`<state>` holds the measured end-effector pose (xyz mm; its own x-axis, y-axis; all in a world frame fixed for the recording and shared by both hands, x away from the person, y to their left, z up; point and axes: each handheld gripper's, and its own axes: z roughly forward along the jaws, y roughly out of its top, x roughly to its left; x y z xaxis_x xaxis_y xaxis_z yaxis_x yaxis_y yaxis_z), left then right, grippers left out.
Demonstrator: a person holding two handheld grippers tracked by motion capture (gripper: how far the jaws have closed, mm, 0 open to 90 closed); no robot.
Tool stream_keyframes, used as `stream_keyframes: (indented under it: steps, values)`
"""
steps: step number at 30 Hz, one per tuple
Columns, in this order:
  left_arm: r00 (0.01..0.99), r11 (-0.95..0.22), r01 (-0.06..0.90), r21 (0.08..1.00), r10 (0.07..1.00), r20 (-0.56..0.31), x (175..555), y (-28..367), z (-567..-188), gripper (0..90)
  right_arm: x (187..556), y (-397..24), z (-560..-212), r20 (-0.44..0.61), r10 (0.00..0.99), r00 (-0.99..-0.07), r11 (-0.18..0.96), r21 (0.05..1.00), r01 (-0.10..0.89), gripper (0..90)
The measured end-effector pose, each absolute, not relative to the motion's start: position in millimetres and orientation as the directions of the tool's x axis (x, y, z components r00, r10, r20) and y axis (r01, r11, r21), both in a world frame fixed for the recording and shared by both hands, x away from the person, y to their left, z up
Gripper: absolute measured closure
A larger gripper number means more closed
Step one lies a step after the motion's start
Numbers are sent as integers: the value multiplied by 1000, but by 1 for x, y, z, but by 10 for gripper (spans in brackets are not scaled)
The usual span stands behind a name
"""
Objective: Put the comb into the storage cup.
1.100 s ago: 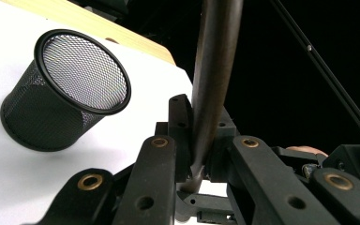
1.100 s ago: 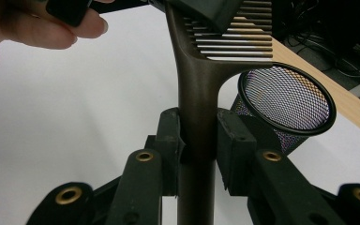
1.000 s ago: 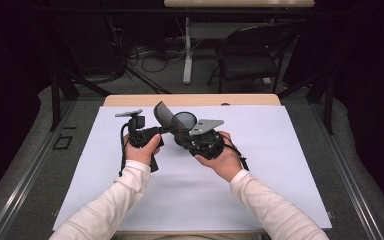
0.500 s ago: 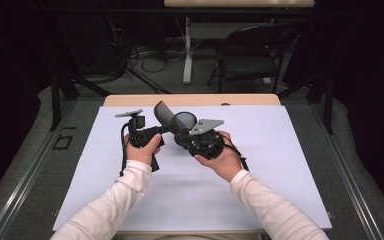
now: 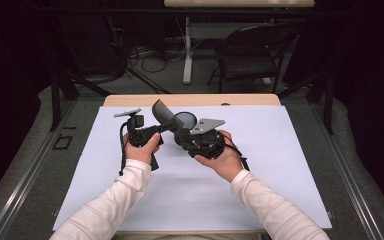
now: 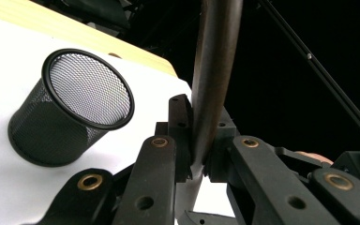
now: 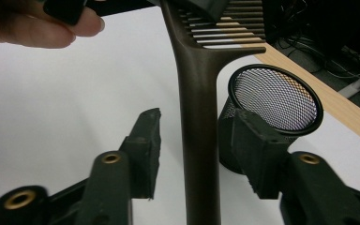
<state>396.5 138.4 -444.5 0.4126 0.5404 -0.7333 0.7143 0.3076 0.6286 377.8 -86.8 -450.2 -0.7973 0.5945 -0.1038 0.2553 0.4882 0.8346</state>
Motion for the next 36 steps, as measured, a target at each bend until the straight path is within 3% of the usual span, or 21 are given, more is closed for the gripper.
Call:
stream_keyframes:
  steps: [7, 20, 36]
  values:
    - [419, 311, 703, 640, 546, -726, 398, 141, -444, 839, 379, -90, -450, -110, 612, -783, 480, 839, 258, 408]
    - [436, 318, 672, 669, 561, -704, 399, 151, -440, 838, 378, -91, -451, -108, 604, -789, 478, 842, 250, 385]
    - [457, 324, 633, 704, 578, -676, 399, 154, -437, 838, 376, -97, -454, -104, 635, -765, 469, 839, 275, 156]
